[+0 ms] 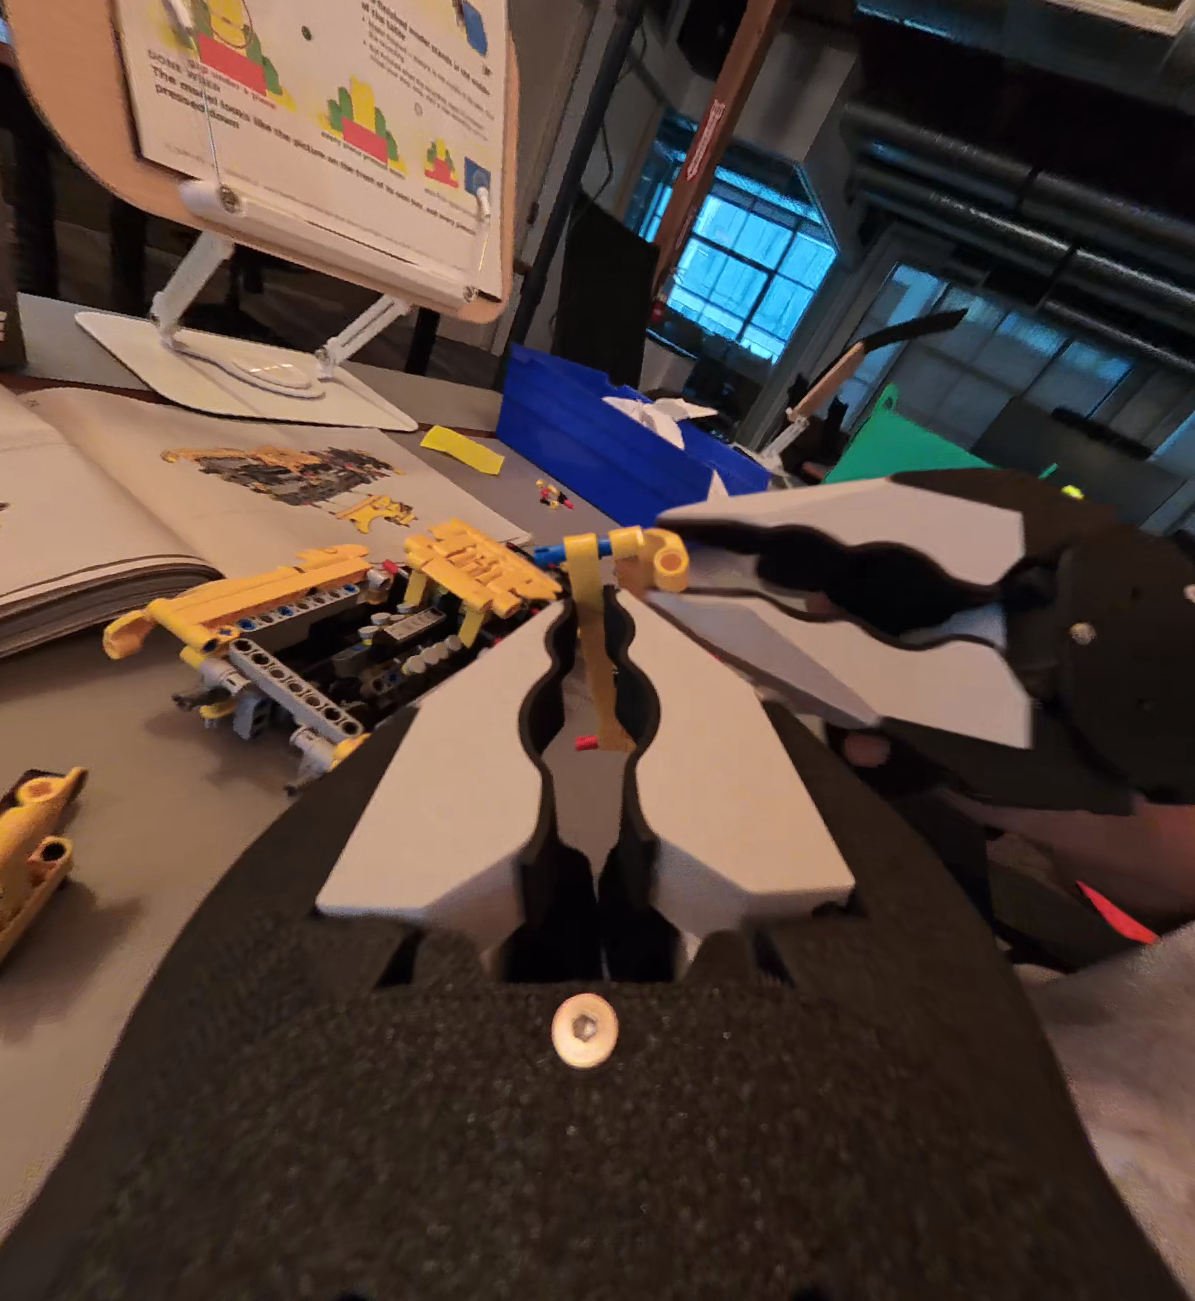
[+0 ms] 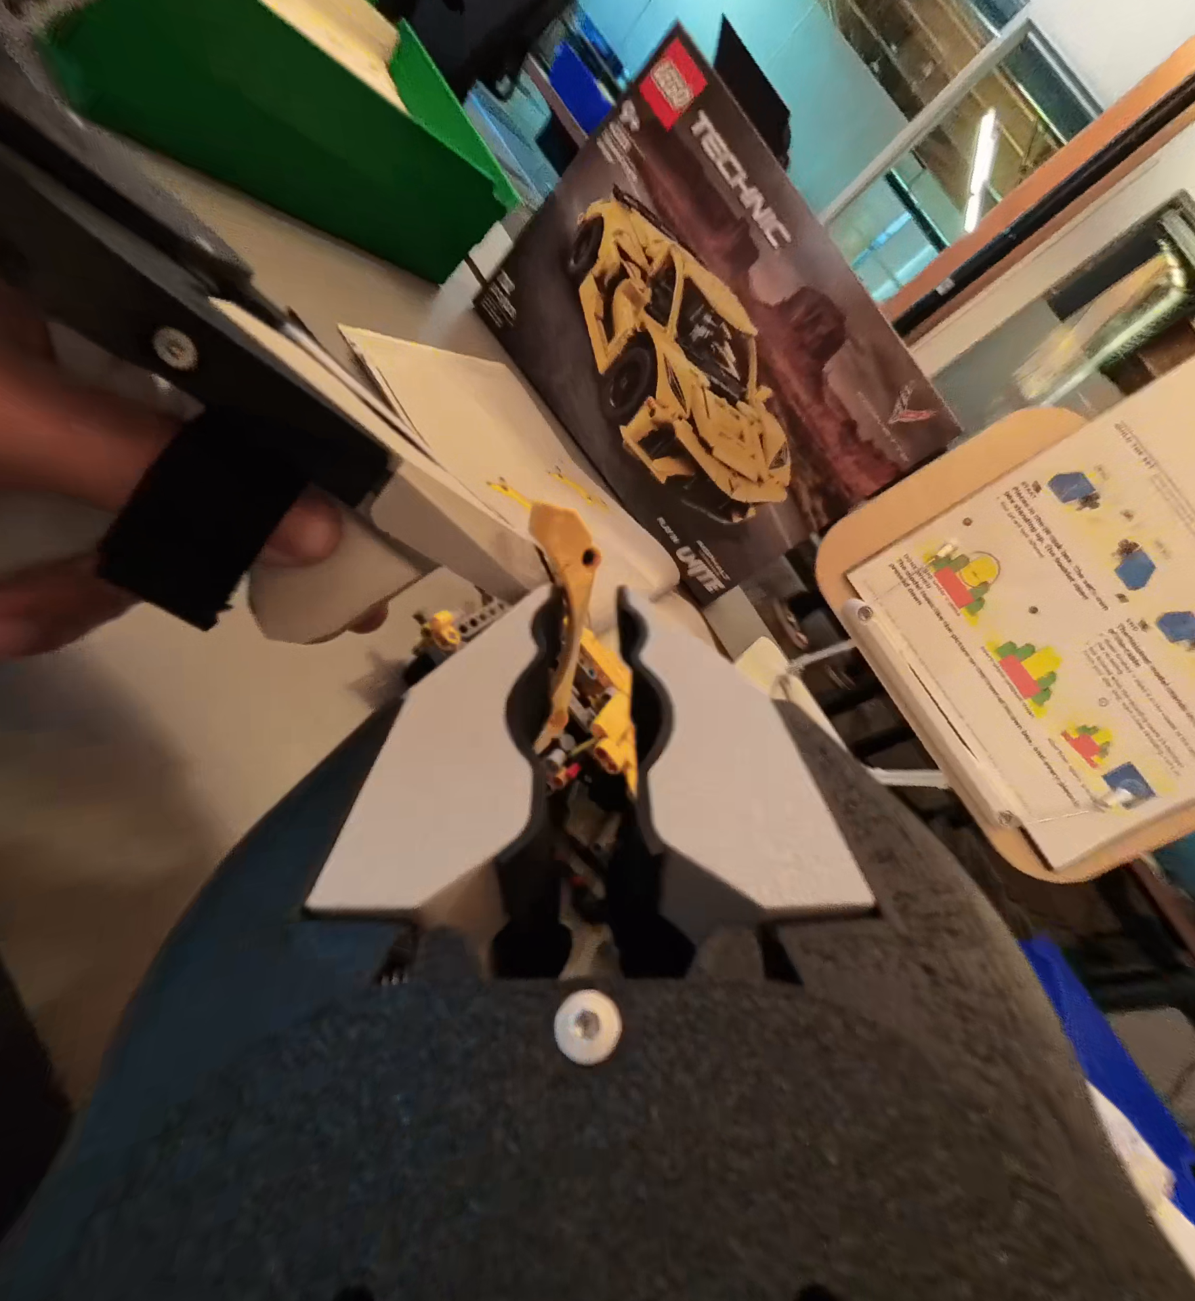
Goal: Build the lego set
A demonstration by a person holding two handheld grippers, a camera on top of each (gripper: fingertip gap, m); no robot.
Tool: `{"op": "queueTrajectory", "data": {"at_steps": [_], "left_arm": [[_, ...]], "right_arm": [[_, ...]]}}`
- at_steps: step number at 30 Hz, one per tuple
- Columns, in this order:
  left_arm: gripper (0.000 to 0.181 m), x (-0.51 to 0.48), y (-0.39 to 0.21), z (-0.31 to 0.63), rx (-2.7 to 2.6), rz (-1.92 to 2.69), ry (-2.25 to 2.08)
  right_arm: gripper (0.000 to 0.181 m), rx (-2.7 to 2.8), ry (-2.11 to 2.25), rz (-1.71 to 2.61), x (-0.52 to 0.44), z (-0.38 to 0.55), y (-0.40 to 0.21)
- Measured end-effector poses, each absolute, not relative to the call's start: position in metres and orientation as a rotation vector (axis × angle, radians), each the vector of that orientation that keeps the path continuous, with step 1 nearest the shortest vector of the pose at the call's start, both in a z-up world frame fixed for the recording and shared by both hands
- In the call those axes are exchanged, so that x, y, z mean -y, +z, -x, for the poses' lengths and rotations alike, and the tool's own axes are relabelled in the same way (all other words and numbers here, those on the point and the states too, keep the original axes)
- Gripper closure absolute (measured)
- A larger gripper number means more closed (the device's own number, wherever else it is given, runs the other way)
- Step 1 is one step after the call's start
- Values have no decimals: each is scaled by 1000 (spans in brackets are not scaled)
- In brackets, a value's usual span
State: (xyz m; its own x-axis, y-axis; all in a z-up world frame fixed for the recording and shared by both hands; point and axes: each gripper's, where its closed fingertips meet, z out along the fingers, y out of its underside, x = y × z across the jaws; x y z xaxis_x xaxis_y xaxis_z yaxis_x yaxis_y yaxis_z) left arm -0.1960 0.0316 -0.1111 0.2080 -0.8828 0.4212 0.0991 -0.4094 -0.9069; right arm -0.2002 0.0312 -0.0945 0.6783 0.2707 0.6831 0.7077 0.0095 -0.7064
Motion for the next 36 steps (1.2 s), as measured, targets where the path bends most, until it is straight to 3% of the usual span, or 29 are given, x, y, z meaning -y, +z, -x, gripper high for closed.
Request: {"op": "queueTrajectory", "data": {"at_steps": [3,8,19,21,26,34,36], "left_arm": [[174,-39,-106,205,-664,1565,-1472],[174,-43,-93,216,-538,1501,-1652],[173,-37,-102,204,-612,1559,-1604],[172,-35,-102,202,-622,1562,-1636],[147,-29,-97,201,-685,1527,-1648],[151,7,-95,190,-862,1485,-1863],[174,11,-92,191,-875,1449,-1882]], "right_arm": [[147,821,-142,1650,-19,207,-90],[145,795,80,1850,-18,196,-111],[163,680,218,1931,-31,196,-120],[164,624,369,1956,-30,193,-120],[165,390,1051,1921,-16,198,-111],[166,126,1496,1738,-10,197,-93],[166,70,1553,1713,-11,197,-93]]}}
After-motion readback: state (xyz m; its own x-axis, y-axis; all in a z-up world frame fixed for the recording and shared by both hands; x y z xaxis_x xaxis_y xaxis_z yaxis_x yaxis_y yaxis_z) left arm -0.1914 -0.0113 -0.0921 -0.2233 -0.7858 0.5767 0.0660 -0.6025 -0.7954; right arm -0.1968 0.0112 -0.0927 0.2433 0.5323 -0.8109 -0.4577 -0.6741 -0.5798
